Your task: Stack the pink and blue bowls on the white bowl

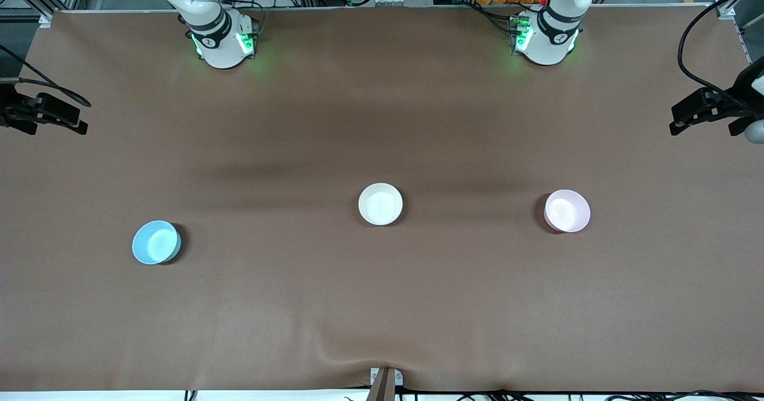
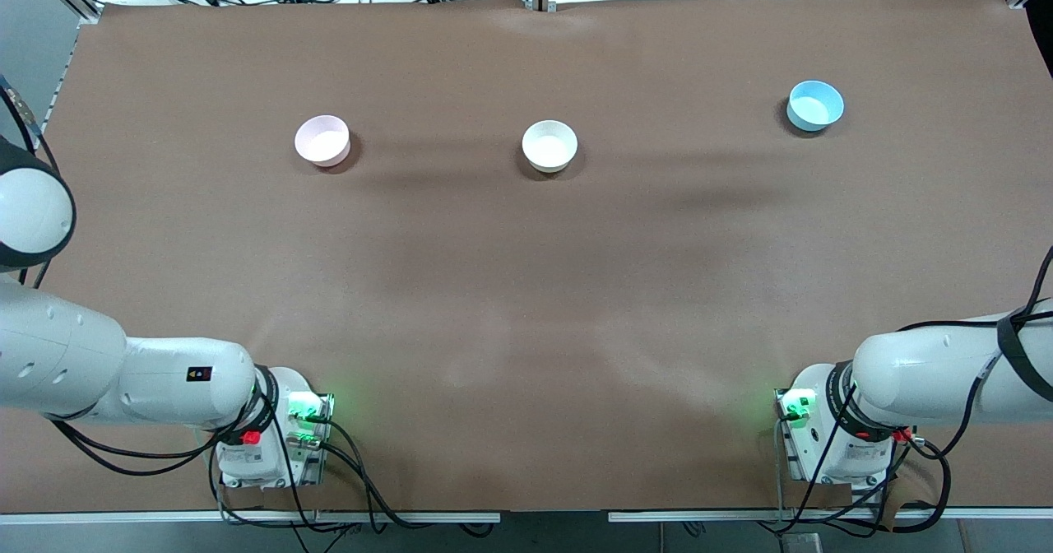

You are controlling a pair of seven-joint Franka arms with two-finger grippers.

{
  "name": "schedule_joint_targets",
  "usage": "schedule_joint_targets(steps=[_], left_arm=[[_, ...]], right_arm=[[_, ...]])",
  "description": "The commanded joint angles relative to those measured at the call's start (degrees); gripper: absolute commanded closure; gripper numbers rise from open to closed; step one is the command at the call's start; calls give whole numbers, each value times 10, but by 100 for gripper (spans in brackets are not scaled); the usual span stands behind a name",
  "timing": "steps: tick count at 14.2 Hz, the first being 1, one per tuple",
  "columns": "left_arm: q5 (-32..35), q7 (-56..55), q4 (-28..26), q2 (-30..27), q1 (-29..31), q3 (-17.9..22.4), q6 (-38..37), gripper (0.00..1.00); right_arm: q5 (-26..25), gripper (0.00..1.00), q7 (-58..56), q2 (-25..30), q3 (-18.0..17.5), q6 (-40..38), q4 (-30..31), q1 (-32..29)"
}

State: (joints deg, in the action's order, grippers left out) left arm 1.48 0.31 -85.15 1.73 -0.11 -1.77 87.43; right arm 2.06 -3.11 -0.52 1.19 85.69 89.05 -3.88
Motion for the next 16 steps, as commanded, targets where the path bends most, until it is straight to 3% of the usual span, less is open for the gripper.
schedule_joint_targets(steps=[1, 8, 12, 16], left_arm=[[-12, -5, 8, 3, -1, 0, -10, 0], [-13, -2, 2, 20, 5, 3, -11, 0], [-2, 33, -5, 59, 13, 4, -7, 0], [4, 35, -25, 113, 30, 3, 47, 0]], right_arm=[[-3, 0, -7, 3, -5, 4, 2, -17], [-3, 0, -8, 2, -5, 4, 2, -17], [-3, 0, -17, 3, -5, 1, 3, -18], [-2, 0, -38, 3, -5, -1, 3, -27]])
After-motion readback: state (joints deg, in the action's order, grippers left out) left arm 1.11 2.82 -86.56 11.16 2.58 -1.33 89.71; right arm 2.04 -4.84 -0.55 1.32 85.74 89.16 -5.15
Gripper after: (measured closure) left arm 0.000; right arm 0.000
